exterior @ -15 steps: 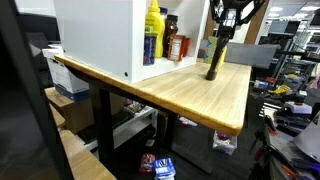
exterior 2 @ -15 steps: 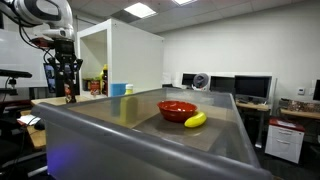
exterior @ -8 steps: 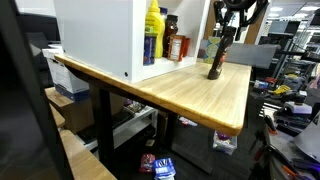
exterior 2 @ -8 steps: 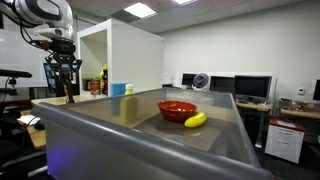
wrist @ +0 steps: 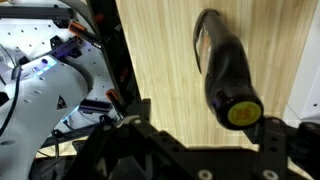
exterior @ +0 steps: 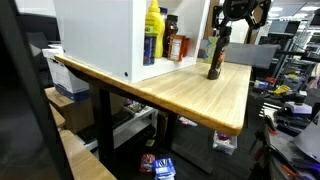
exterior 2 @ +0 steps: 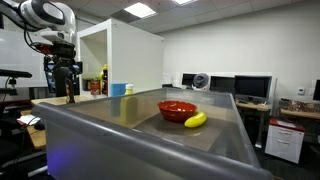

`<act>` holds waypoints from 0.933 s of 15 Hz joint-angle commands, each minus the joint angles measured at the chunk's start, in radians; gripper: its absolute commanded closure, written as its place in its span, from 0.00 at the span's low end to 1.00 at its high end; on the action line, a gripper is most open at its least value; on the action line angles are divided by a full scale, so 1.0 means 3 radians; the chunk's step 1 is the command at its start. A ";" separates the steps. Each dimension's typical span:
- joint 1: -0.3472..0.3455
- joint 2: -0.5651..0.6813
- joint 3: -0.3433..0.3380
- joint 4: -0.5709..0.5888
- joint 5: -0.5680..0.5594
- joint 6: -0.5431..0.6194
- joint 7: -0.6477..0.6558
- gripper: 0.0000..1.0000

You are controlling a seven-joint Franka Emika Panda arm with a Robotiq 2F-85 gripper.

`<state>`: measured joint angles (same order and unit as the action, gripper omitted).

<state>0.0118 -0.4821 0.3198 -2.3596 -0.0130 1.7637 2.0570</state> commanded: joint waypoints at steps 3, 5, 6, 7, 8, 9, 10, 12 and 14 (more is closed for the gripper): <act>0.0139 0.0072 -0.0066 0.0099 -0.0099 -0.0013 -0.0099 0.00; 0.0173 0.0058 -0.0076 0.0098 -0.0118 0.0017 -0.0147 0.00; 0.0219 0.0023 -0.0099 0.0077 -0.0146 0.0073 -0.0304 0.00; 0.0265 -0.0026 -0.0115 0.0053 -0.0186 0.0140 -0.0491 0.00; 0.0317 -0.0108 -0.0138 0.0035 -0.0227 0.0157 -0.0711 0.00; 0.0336 -0.0130 -0.0142 0.0043 -0.0248 0.0154 -0.0815 0.00; 0.0361 -0.0156 -0.0160 0.0043 -0.0247 0.0159 -0.0951 0.00; 0.0406 -0.0223 -0.0185 0.0040 -0.0240 0.0192 -0.1228 0.00; 0.0440 -0.0293 -0.0210 0.0028 -0.0222 0.0236 -0.1508 0.00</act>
<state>0.1211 -0.5249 0.2778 -2.3354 -0.0709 1.8066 1.7251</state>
